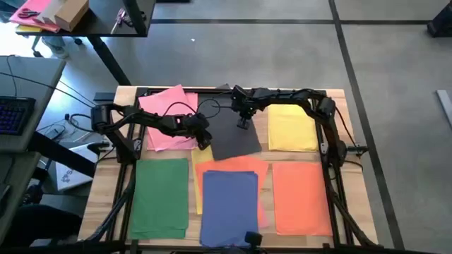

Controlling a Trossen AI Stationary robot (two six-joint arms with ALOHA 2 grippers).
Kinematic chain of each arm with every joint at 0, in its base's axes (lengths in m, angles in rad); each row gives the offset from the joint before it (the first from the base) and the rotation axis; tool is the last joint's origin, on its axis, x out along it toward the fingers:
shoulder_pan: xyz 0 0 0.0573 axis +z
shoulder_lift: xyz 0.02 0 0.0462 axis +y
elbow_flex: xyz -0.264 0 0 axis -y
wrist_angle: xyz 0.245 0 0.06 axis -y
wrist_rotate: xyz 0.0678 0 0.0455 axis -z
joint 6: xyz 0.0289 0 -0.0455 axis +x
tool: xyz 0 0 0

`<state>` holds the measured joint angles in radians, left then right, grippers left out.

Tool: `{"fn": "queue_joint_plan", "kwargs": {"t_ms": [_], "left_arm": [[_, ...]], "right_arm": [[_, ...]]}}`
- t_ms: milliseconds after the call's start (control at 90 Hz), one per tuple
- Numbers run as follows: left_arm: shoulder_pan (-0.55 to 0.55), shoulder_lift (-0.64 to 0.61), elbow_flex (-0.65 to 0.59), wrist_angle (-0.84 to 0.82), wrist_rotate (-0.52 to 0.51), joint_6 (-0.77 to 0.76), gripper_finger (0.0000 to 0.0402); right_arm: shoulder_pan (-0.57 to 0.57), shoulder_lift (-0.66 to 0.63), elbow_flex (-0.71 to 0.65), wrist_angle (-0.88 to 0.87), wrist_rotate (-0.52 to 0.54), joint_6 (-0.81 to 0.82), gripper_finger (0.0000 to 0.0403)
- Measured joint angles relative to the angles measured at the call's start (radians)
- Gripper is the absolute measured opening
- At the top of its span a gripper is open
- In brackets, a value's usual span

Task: Organize paper
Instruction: Adjust the stacked colored papers

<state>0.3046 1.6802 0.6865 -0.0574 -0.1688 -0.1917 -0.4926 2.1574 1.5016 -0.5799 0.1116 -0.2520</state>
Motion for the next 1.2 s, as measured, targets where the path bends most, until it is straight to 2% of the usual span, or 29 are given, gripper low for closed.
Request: {"fn": "queue_joint_plan", "kwargs": {"t_ms": [122, 233, 444, 633, 756, 1000, 1122, 1200], "left_arm": [[0.000, 0.000, 0.000, -0.001, 0.001, 0.002, 0.0156], [0.000, 0.001, 0.000, -0.001, 0.002, 0.003, 0.0156], [0.000, 0.001, -0.001, -0.001, 0.002, 0.011, 0.0156], [-0.003, 0.002, -0.001, -0.001, 0.003, 0.037, 0.0156], [-0.006, 0.002, -0.002, -0.002, 0.008, 0.060, 0.0156], [-0.006, 0.002, -0.002, -0.005, 0.009, 0.064, 0.0156], [-0.006, 0.002, -0.002, -0.005, 0.009, 0.065, 0.0156], [-0.006, 0.002, -0.002, -0.005, 0.010, 0.065, 0.0156]], "right_arm": [[0.000, 0.008, -0.002, 0.128, 0.006, -0.020, 0.0000], [0.000, 0.008, 0.045, 0.115, 0.003, -0.041, 0.0000], [0.001, -0.002, 0.145, -0.162, 0.013, -0.045, 0.0000], [0.002, -0.004, 0.120, -0.355, 0.016, -0.014, 0.0000], [0.002, -0.004, 0.084, -0.301, 0.019, 0.001, 0.0000], [-0.005, -0.005, 0.051, -0.018, 0.019, -0.015, 0.0000], [-0.004, -0.036, 0.073, -0.054, 0.024, -0.011, 0.0000], [0.003, -0.077, 0.076, -0.168, 0.022, -0.014, 0.0000]]}}
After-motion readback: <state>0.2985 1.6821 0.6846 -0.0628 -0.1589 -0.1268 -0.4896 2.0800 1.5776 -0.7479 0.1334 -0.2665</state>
